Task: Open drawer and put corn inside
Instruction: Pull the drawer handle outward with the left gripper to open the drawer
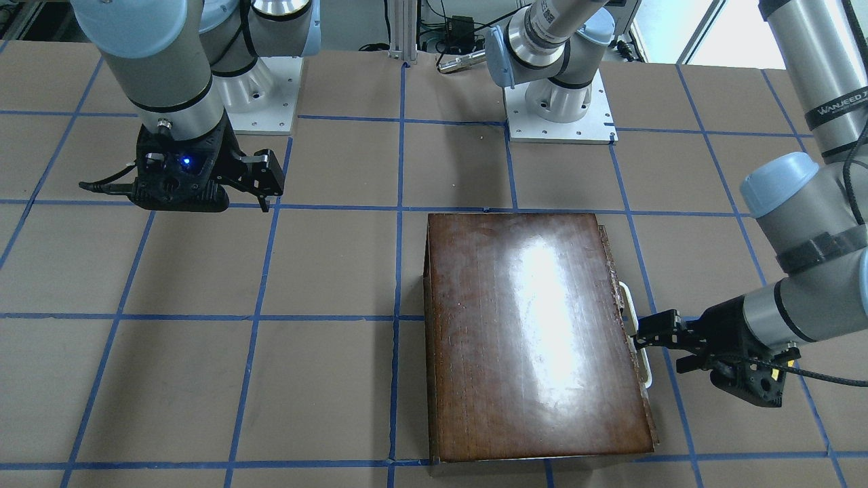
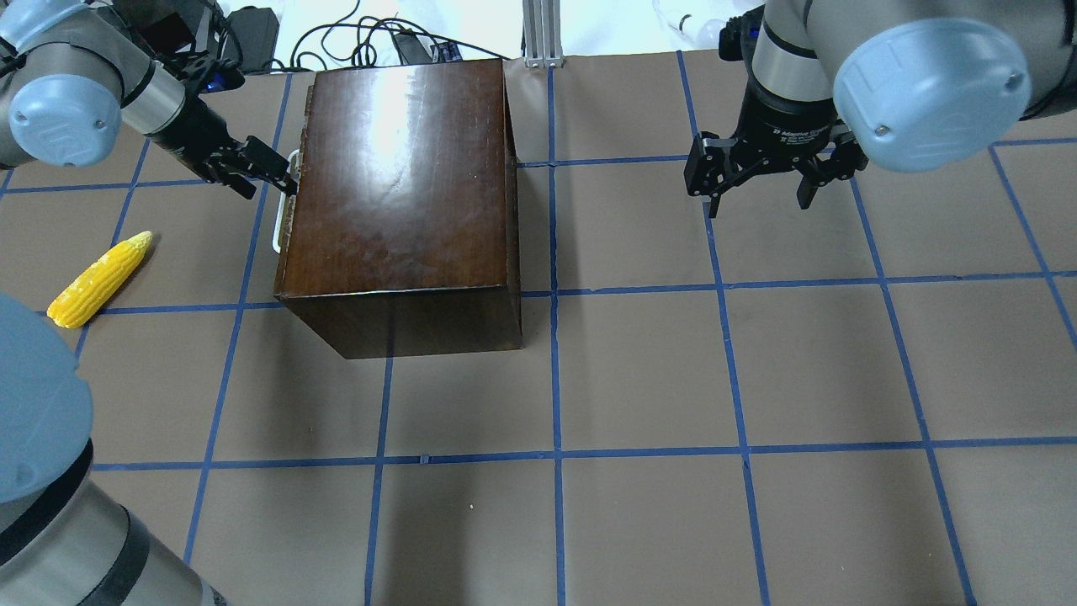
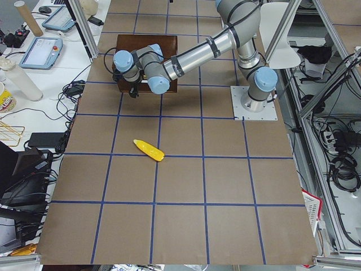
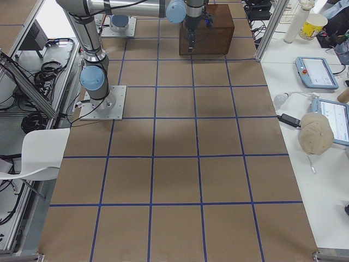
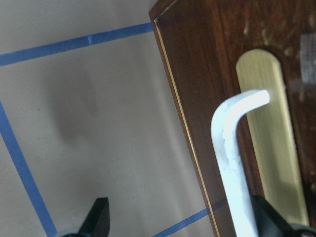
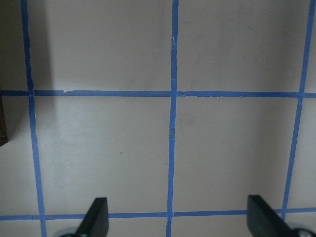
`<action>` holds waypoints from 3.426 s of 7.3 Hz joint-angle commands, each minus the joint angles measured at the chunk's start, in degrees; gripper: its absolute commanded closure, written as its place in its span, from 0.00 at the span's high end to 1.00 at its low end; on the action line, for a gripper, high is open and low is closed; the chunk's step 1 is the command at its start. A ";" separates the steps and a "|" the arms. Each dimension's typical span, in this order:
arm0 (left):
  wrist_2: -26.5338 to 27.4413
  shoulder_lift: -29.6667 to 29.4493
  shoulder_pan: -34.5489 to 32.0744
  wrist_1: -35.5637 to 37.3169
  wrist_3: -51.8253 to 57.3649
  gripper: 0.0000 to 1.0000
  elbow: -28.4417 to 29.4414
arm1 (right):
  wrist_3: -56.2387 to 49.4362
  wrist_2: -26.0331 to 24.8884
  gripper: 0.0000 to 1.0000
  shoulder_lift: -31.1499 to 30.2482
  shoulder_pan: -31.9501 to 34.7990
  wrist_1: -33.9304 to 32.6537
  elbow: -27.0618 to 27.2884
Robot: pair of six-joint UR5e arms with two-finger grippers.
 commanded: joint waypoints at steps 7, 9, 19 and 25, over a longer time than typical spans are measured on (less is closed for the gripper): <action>1.60 -0.51 2.89 -0.16 3.46 1.00 0.40 | 0.00 0.00 1.00 -0.08 0.00 0.02 0.00; 1.61 -0.51 3.59 -0.77 3.73 1.00 1.19 | 0.00 0.00 1.00 -0.08 0.00 0.02 0.00; 3.89 -0.60 5.44 -0.78 9.62 1.00 1.37 | 0.00 0.00 1.00 -0.08 0.00 0.02 0.00; 5.12 -0.68 6.84 -0.69 13.05 1.00 1.46 | 0.00 0.00 1.00 -0.08 0.00 0.02 0.00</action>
